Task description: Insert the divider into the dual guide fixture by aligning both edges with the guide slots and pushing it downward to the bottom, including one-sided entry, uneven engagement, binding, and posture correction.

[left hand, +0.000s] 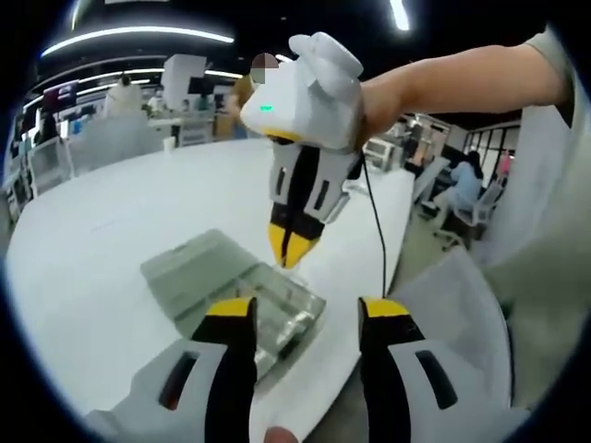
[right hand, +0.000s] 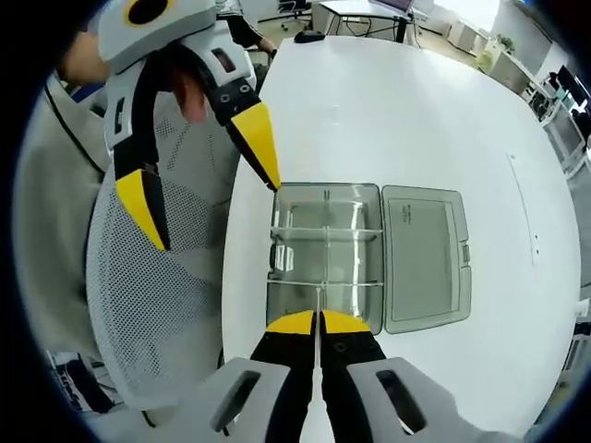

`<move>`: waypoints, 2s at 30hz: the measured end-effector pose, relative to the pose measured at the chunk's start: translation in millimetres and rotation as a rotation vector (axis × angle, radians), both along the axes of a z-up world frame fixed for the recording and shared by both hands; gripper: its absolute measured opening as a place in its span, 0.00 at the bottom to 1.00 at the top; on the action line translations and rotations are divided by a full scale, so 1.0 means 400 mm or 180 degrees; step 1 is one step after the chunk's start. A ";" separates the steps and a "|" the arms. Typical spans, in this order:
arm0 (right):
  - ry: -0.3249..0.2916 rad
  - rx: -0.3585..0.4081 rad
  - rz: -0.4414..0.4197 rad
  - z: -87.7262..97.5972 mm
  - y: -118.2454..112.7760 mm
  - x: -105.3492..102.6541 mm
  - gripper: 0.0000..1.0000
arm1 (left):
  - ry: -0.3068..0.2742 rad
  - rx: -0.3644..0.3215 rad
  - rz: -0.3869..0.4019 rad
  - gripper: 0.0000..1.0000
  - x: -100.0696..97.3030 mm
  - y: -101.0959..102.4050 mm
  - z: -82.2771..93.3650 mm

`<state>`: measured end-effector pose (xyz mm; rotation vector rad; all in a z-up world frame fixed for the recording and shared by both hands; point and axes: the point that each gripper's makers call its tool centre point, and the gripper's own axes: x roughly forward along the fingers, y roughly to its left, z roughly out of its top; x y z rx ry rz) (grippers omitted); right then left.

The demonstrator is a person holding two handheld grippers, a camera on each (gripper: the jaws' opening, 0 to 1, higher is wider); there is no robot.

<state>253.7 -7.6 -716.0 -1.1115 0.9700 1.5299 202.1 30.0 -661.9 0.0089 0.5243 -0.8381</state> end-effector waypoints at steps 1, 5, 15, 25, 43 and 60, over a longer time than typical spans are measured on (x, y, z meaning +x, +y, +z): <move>0.0007 -0.0005 -0.0004 -0.001 -0.001 -0.001 0.00 | 0.0005 -0.0001 0.0002 0.42 0.000 0.001 -0.001; 0.0003 -0.0028 0.0001 -0.012 -0.005 0.002 0.00 | 0.0016 -0.0006 0.0012 0.42 -0.001 0.003 -0.004; 0.0011 -0.0015 -0.0002 -0.020 -0.001 0.008 0.00 | 0.0034 -0.0013 0.0023 0.42 -0.002 0.006 -0.008; 0.0016 -0.0017 0.0024 -0.026 0.004 0.007 0.00 | 0.0044 -0.0018 0.0041 0.42 0.002 0.013 -0.010; 0.0015 -0.0041 -0.0014 -0.038 0.004 0.012 0.00 | 0.0056 -0.0013 0.0049 0.42 0.002 0.021 -0.009; 0.0009 -0.0165 0.0060 -0.041 -0.001 0.007 0.00 | 0.0058 -0.0025 0.0052 0.41 0.006 0.022 -0.010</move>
